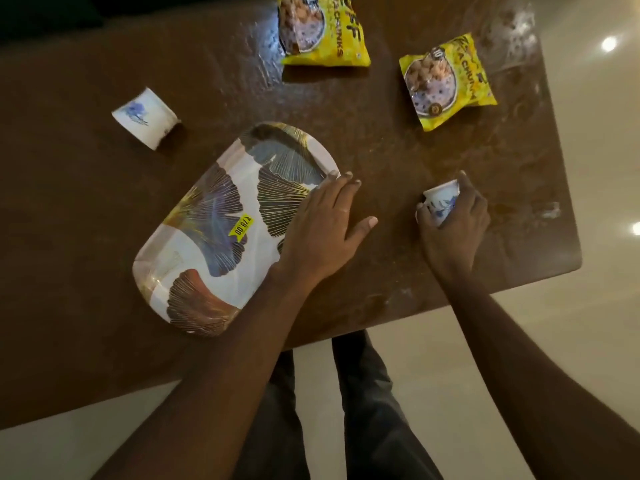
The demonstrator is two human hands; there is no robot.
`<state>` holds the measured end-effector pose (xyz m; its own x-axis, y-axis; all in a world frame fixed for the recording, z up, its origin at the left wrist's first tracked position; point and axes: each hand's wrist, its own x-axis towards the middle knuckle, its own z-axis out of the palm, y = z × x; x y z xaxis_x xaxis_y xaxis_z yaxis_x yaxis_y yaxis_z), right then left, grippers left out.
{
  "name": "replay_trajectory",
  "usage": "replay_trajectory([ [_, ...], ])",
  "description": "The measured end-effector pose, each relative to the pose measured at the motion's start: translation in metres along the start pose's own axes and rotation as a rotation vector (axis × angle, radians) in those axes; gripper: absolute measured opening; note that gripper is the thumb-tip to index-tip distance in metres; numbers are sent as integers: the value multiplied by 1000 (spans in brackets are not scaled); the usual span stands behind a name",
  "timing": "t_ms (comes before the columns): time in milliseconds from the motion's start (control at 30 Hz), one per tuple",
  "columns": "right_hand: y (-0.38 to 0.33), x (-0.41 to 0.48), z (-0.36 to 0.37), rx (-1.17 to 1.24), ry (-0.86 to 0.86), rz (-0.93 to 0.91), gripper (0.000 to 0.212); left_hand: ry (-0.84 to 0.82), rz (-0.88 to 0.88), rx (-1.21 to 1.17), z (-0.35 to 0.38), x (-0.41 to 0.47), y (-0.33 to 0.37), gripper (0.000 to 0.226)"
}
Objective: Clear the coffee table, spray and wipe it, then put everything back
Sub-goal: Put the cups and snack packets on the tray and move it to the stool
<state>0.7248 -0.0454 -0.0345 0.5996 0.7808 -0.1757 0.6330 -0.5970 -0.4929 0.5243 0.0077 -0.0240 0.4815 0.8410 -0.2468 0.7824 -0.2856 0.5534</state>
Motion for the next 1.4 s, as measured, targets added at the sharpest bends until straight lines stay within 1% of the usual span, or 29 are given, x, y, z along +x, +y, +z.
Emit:
replay_trajectory([
  [67, 4, 7, 1, 22, -4, 4, 66, -18, -17, -8, 1, 1, -4, 64],
  [133, 0, 8, 0, 39, -16, -31, 62, -7, -34, -11, -4, 1, -9, 63],
  [200, -11, 3, 0, 79, -36, -75, 63, 25, -62, -31, -14, 1, -15, 60],
  [300, -39, -8, 3, 212, -77, -72, 62, 89, -108, -22, -35, -2, -31, 56],
  [367, -62, -19, 7, 253, -121, -106, 58, 163, -160, 1, -51, -6, -47, 52],
  [467, -98, -38, 18, 283, -215, -202, 55, 350, -275, 43, -76, -13, -81, 44],
  [533, -118, -49, 26, 288, -263, -246, 52, 445, -364, 76, -93, -15, -104, 45],
  [600, -135, -58, 37, 287, -299, -275, 51, 483, -435, 121, -109, -13, -129, 49],
  [667, -146, -64, 46, 277, -316, -295, 51, 475, -458, 186, -121, -9, -151, 56],
  [733, -156, -69, 57, 272, -316, -300, 52, 450, -488, 185, -132, -2, -174, 65],
  [867, -165, -73, 73, 247, -306, -279, 60, 302, -506, 118, -143, 12, -207, 82],
  [933, -166, -74, 77, 240, -298, -246, 64, 263, -500, 81, -145, 18, -216, 84],
  [1000, -166, -75, 79, 232, -289, -241, 67, 279, -501, 33, -148, 20, -221, 82],
  [1133, -166, -81, 78, 176, -274, -294, 67, 352, -450, -28, -157, 6, -213, 81],
  [1200, -164, -88, 76, 168, -270, -311, 65, 361, -405, -44, -161, -11, -200, 81],
  [1400, -153, -109, 80, 128, -349, -333, 71, 187, -234, -82, -147, -56, -164, 80],
])
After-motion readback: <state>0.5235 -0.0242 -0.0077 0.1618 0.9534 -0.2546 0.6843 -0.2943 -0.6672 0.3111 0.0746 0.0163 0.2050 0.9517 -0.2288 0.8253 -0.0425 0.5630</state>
